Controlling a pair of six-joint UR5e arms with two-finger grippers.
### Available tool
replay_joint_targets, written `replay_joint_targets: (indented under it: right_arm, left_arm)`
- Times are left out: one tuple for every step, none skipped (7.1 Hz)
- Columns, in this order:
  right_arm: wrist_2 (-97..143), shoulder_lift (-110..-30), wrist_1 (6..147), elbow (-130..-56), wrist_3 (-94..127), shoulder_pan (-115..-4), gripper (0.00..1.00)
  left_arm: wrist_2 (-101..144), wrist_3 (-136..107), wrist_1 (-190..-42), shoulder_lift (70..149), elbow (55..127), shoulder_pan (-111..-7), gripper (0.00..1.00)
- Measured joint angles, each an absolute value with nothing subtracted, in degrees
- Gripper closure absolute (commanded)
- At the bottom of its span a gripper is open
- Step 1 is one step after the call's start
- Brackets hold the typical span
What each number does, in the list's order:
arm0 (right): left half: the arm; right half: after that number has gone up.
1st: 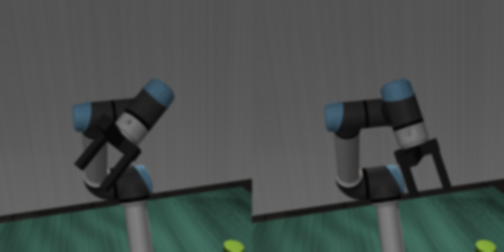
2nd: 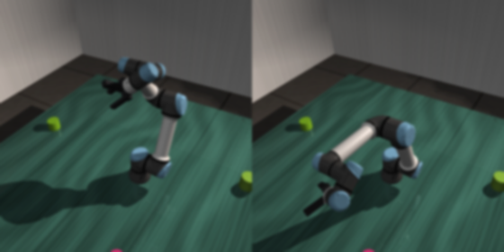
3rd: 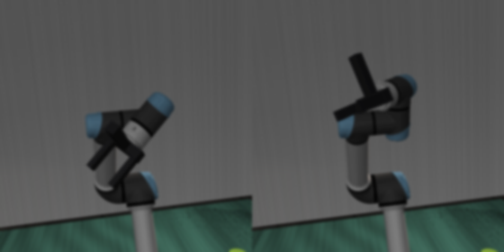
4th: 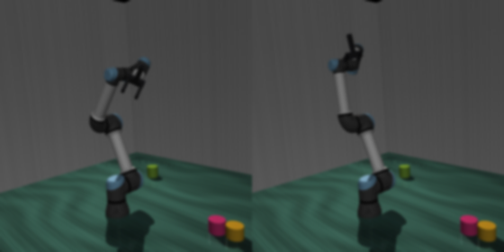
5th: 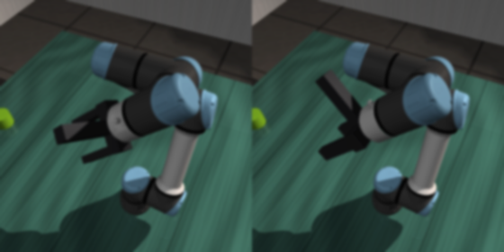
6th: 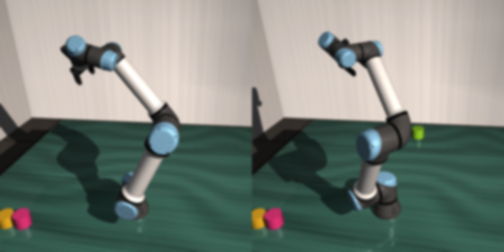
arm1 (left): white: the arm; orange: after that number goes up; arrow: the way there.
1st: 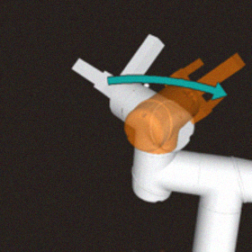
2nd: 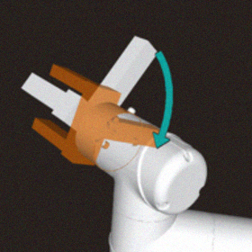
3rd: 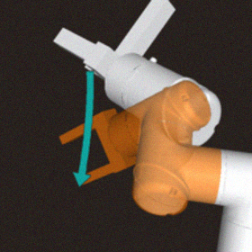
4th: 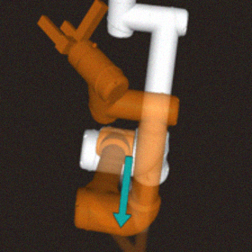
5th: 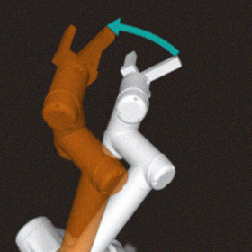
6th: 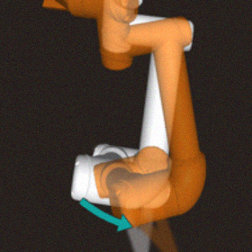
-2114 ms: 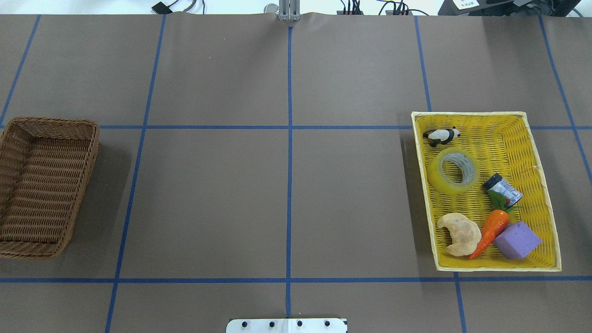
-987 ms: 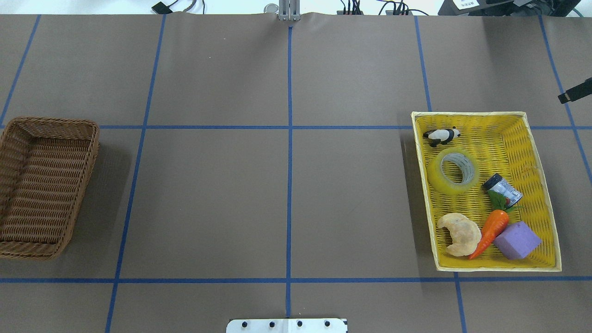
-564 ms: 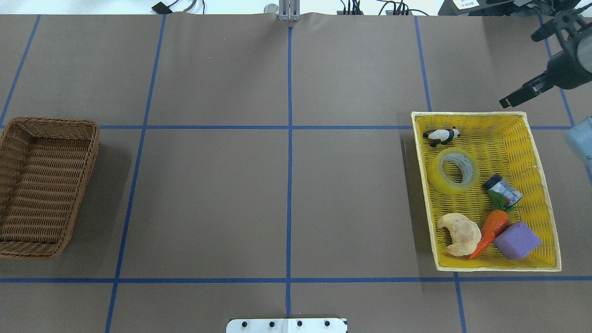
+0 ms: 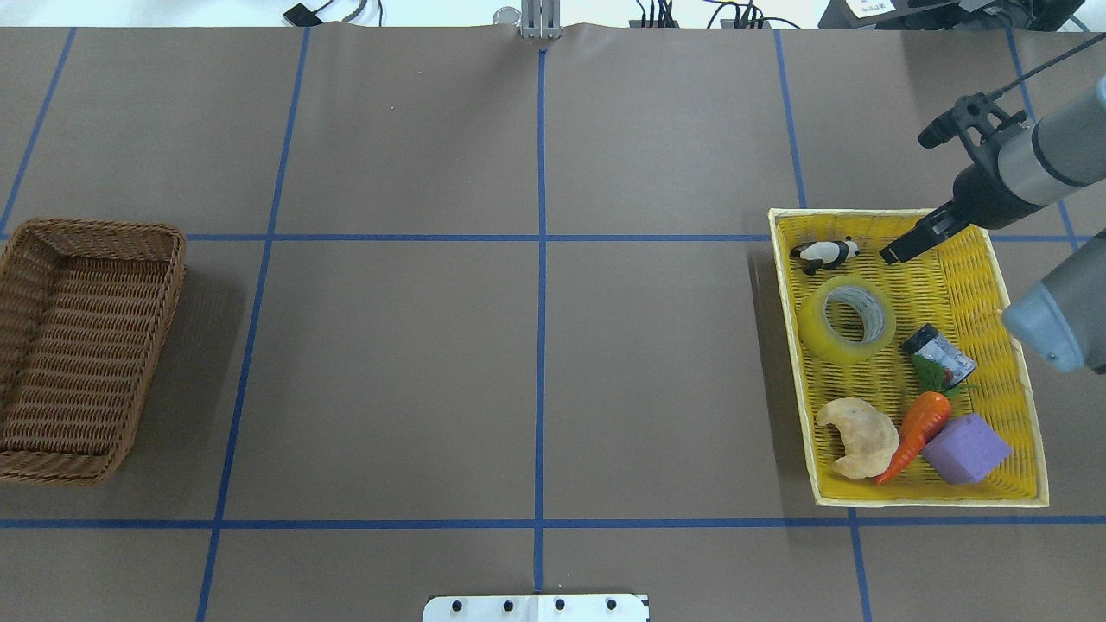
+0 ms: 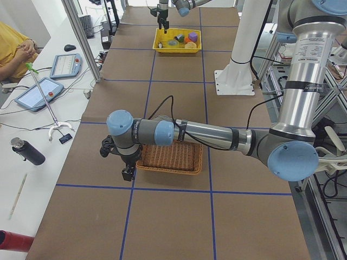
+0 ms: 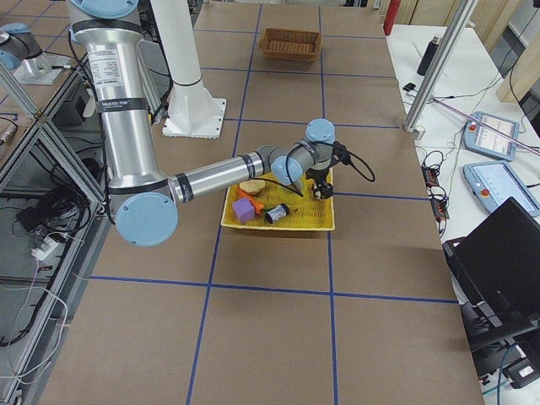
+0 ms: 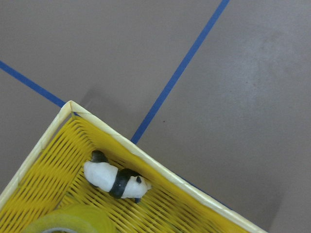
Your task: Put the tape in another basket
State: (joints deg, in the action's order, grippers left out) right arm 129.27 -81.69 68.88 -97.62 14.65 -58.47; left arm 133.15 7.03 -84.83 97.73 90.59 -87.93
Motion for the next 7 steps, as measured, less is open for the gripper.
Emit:
replay_joint_targets:
  right_arm:
    - [128.67, -81.96, 68.85, -97.62, 16.63, -56.29, 0.00]
    - [126.86, -82.44, 68.83, -97.55, 18.10, -54.07, 0.00]
    - [124.73, -83.22, 68.80, -97.43, 18.65, -52.40, 0.00]
    - [123.12, -83.74, 68.56, -97.35, 18.71, -51.39, 0.14]
    - [122.38, -83.85, 68.14, -97.24, 18.64, -50.76, 0.62]
    - [122.06, -83.72, 67.95, -97.09, 18.46, -50.25, 0.99]
    - [121.96, -83.59, 67.95, -97.06, 18.28, -50.02, 1.00]
  left_arm:
    - [133.15, 7.03, -84.87, 97.73, 90.56, -87.93, 0.01]
    - [133.16, 7.03, -84.89, 97.72, 90.54, -87.93, 0.01]
    - [133.15, 7.03, -84.88, 97.68, 90.50, -87.92, 0.01]
    - [133.15, 7.03, -84.85, 97.66, 90.47, -87.90, 0.01]
    - [133.15, 7.03, -84.82, 97.65, 90.47, -87.90, 0.01]
    - [133.15, 7.03, -84.82, 97.62, 90.49, -87.89, 0.01]
    - [133.16, 7.03, -84.82, 97.59, 90.50, -87.89, 0.01]
